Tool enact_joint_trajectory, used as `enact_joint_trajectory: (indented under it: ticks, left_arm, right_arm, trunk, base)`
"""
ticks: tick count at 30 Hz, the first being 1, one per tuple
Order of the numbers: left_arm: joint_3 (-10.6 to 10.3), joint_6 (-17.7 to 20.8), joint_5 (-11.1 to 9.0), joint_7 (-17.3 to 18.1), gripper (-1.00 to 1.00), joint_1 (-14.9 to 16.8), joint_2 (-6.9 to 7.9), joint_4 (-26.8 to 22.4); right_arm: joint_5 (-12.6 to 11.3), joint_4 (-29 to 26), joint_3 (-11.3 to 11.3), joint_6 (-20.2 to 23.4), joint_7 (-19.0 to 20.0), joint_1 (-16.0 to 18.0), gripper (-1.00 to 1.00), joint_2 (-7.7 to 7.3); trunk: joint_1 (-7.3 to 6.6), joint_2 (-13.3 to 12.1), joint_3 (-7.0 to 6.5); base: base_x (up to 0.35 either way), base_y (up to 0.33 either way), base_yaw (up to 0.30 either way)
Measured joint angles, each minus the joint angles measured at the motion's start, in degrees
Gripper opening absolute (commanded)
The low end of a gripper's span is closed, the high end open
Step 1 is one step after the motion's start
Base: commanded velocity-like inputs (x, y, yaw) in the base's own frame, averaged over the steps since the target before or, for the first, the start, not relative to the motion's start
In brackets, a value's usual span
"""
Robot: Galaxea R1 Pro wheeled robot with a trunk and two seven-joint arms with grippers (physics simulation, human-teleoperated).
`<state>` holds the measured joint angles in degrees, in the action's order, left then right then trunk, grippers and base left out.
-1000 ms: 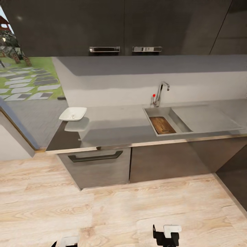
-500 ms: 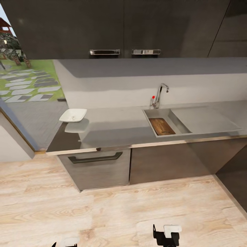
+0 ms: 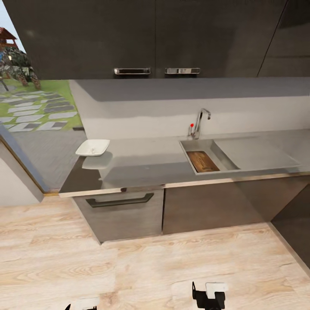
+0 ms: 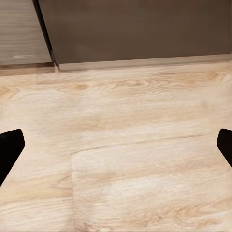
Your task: In the kitchen, take the Vidalia onion out of the sink, dice it on the chopping board with the paring knife, put the diced onion into the bowl on the countertop, then place both the paring knife and the chopping board into the sink.
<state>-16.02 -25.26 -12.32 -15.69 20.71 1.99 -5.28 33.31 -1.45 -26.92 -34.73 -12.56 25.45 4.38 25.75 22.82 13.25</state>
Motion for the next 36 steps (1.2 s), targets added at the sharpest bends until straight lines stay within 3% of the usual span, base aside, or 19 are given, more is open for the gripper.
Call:
enact_joint_trajectory:
  ticks: [12,15,17,21,28,36]
  left_arm:
    - [0.0,0.0,0.0,0.0,1.00,0.0,-0.13,0.7]
    - [0.0,0.0,0.0,0.0,1.00,0.0,-0.16,2.4]
    - [0.1,0.0,0.0,0.0,1.00,0.0,-0.51,5.7]
    - [0.0,0.4,-0.2,-0.1,1.00,-0.1,-0.78,8.8]
    - [0.1,0.9,-0.5,-0.3,1.00,-0.6,-0.56,9.6]
    - [0.2,3.0,-0.6,-0.4,1.00,-5.4,0.17,9.7]
  right_arm:
    - [0.0,0.0,0.0,0.0,0.0,0.0,1.00,0.00]
    - [0.0,0.2,0.0,0.1,0.0,0.0,1.00,-0.03]
    - [-0.1,0.2,-0.1,0.2,0.1,-0.6,1.00,-0.90]
    - [-0.1,0.3,-0.1,0.4,0.3,-5.2,1.00,-2.22]
    - [-0.1,0.3,0.0,0.5,0.4,-12.1,1.00,-2.84]
    - [-0.1,0.4,0.0,1.6,0.3,-18.6,1.00,-3.23]
  trunk:
    - [0.00,0.0,-1.09]
    - [0.00,0.0,-1.36]
    - [0.00,0.0,-1.54]
    - [-0.01,0.0,-1.89]
    - [0.00,0.0,-2.53]
    - [-0.01,0.0,-3.26]
  base:
    - [0.000,0.000,0.000]
    - [0.000,0.000,0.000]
    - [0.000,0.000,0.000]
    - [0.000,0.000,0.000]
    - [0.000,0.000,0.000]
    - [0.000,0.000,0.000]
